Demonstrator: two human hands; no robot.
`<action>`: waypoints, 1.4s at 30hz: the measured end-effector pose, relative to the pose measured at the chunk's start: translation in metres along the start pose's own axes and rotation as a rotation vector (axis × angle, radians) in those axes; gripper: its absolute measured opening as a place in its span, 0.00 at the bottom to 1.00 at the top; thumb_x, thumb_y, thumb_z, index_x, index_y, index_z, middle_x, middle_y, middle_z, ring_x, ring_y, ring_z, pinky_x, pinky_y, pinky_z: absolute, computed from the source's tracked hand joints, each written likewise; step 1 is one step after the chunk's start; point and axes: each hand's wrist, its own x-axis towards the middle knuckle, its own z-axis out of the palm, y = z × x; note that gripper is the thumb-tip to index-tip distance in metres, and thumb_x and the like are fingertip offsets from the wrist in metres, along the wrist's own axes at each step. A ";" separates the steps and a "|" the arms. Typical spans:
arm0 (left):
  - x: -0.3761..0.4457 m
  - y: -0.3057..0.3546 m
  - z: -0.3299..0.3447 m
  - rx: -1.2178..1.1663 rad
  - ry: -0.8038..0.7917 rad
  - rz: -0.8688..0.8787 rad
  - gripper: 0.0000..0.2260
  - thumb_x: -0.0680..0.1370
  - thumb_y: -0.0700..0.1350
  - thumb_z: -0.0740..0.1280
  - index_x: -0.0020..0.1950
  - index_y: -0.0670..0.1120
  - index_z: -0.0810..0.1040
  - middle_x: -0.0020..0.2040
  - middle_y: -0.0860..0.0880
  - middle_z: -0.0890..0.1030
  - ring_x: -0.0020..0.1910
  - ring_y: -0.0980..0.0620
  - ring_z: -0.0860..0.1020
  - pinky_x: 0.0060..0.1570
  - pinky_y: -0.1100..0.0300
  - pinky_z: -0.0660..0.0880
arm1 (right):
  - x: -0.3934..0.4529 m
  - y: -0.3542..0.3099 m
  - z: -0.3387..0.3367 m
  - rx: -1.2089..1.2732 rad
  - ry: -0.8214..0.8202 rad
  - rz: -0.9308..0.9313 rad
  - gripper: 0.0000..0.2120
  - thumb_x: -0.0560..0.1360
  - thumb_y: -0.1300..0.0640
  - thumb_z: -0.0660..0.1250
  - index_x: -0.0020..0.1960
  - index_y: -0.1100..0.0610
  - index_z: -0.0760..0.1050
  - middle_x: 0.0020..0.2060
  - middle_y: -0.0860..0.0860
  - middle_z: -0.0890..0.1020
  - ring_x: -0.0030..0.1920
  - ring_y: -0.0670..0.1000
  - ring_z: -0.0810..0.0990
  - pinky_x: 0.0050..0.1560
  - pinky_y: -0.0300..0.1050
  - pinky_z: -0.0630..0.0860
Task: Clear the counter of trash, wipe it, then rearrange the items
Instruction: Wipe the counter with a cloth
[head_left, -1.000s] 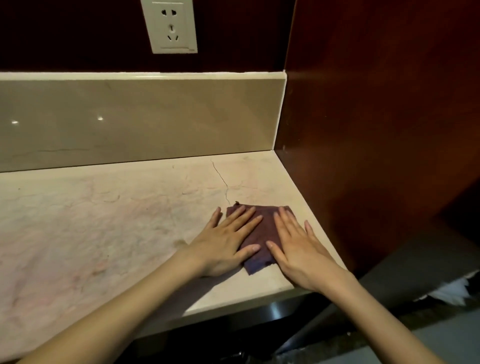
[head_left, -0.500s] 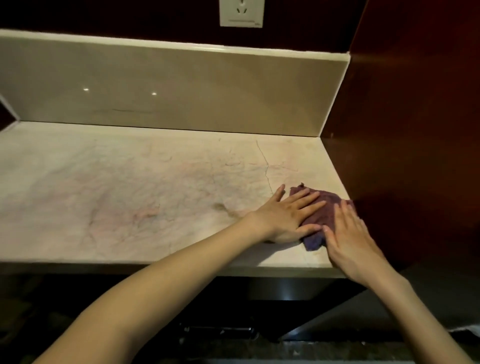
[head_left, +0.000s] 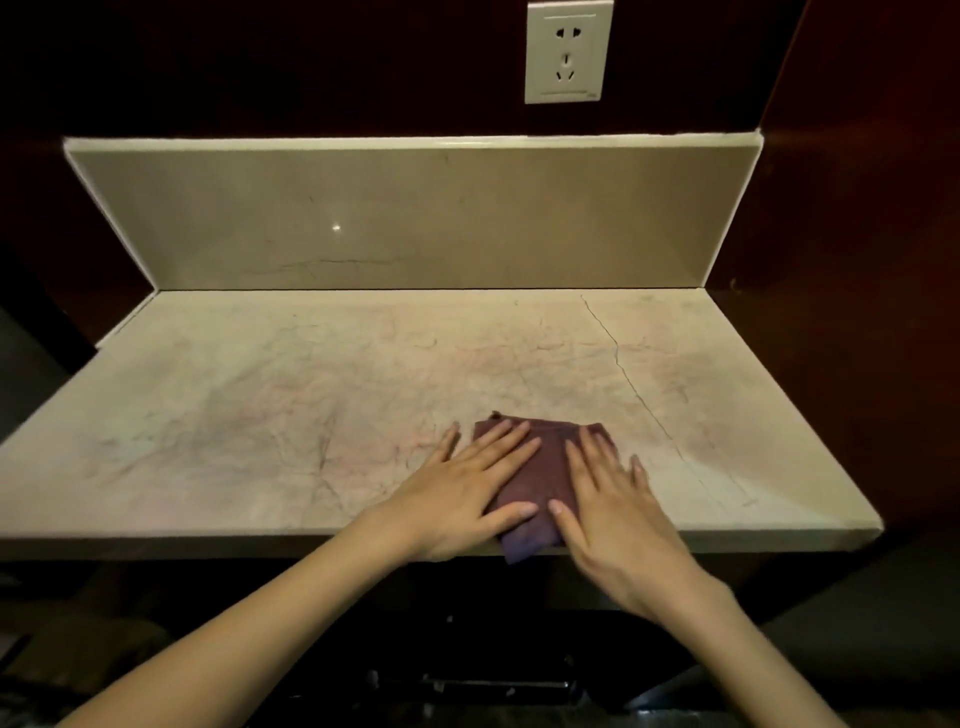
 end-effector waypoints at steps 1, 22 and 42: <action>-0.012 -0.010 -0.001 0.007 -0.003 -0.017 0.36 0.74 0.72 0.43 0.78 0.56 0.41 0.77 0.59 0.38 0.73 0.63 0.34 0.71 0.53 0.32 | 0.002 -0.012 0.003 0.001 0.013 -0.044 0.39 0.72 0.37 0.33 0.78 0.57 0.38 0.77 0.53 0.38 0.76 0.49 0.35 0.70 0.46 0.31; 0.078 0.090 0.009 0.003 0.001 0.164 0.29 0.81 0.62 0.48 0.78 0.55 0.41 0.79 0.54 0.41 0.76 0.57 0.38 0.75 0.48 0.36 | -0.035 0.108 -0.043 -0.121 -0.186 0.090 0.36 0.80 0.39 0.46 0.77 0.58 0.35 0.77 0.54 0.38 0.77 0.49 0.37 0.74 0.45 0.38; 0.099 0.118 0.007 0.009 0.044 0.199 0.34 0.78 0.66 0.51 0.79 0.53 0.46 0.79 0.55 0.45 0.76 0.60 0.42 0.72 0.49 0.32 | -0.048 0.163 -0.073 -0.065 -0.300 0.096 0.34 0.82 0.48 0.55 0.78 0.58 0.39 0.77 0.53 0.38 0.77 0.49 0.39 0.75 0.49 0.40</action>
